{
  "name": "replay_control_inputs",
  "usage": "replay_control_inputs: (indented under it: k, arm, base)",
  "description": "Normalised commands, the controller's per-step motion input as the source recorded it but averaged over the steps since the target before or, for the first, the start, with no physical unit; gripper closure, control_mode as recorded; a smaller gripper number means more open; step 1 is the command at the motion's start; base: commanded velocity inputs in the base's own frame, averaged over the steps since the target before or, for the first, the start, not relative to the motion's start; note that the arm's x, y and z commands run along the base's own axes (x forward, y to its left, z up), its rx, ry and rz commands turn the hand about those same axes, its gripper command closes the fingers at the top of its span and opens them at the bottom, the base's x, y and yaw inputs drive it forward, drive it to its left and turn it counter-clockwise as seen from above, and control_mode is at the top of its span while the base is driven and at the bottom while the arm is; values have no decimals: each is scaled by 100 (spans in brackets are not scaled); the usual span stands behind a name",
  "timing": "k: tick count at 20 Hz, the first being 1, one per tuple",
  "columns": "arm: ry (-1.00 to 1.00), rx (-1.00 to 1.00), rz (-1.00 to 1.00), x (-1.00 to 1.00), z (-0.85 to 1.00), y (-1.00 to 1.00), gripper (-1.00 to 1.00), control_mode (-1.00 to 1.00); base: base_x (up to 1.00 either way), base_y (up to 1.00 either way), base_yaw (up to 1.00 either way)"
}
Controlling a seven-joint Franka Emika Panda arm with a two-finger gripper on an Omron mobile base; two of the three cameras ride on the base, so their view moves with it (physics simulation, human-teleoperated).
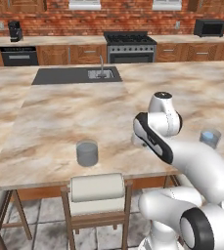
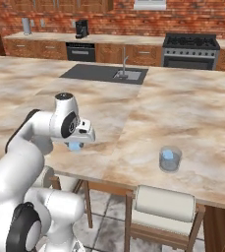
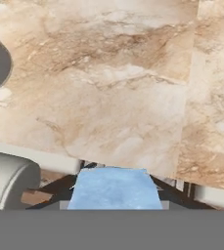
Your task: There are four ice cubes in the ice bowl. Place two ice cubes in each glass of water.
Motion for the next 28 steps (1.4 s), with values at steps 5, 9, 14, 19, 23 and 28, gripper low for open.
replay_control_inputs:
  k: [5,9,14,19,23,28]
  arm:
    - [-2,4,0,24,33,56,100,-100]
    - [0,0,0,31,9,61,100,-100]
    - [0,0,0,23,0,63,100,-100]
    - [0,0,1,17,0,69,100,-100]
    - [0,0,0,24,0,64,100,-100]
    - [0,0,0,37,0,39,100,-100]
  base:
    - [0,0,0]
    - [0,0,0]
    - [0,0,0]
    - [0,0,0]
    - [0,0,0]
    - [0,0,0]
